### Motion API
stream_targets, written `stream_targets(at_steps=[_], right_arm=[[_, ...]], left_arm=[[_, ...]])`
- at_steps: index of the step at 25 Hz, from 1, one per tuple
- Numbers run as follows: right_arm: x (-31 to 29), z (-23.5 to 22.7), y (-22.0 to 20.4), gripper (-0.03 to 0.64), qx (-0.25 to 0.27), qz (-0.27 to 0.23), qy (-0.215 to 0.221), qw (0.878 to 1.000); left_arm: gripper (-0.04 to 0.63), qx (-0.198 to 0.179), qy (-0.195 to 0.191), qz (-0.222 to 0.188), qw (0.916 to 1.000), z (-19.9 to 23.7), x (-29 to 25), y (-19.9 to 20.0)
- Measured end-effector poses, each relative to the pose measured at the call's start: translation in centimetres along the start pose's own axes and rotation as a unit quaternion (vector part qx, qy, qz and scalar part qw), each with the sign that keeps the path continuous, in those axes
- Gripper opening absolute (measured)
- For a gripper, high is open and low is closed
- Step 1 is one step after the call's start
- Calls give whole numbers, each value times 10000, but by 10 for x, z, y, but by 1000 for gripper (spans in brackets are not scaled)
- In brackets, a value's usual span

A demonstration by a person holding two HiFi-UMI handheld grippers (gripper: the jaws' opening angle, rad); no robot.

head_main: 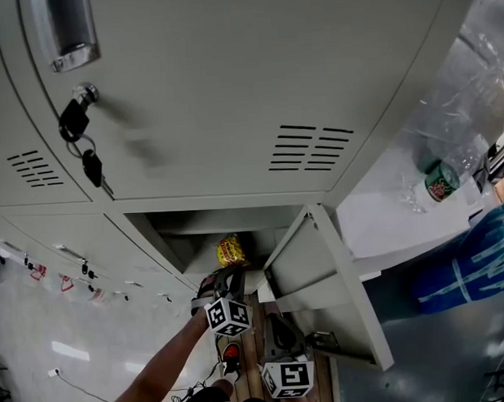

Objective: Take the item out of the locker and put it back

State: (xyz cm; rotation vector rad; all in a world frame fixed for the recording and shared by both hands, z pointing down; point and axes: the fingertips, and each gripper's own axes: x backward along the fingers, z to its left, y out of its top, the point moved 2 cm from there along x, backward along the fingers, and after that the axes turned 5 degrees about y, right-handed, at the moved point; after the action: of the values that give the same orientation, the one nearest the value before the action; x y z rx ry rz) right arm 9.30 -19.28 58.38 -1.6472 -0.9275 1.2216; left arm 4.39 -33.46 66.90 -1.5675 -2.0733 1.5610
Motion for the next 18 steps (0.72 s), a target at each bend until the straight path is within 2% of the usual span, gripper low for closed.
stream_targets(at_steps=[2,5,8,18], right_arm=[[0,-1,0,17,-6,-1,-6,10000],[0,-3,0,17,-25,-4,-10,10000],[0,-3,0,17,-29,4,-9,10000],[4,-1,4,17,2,-70,-2,10000]], left_arm=[[35,74,-79,11,9999,-2,0,0],[151,208,-209,14,9996,-4,-1,0],[187,320,-227,-32,9992,-3,1,1],[195,353,-125,-111,9992,4,8,6]])
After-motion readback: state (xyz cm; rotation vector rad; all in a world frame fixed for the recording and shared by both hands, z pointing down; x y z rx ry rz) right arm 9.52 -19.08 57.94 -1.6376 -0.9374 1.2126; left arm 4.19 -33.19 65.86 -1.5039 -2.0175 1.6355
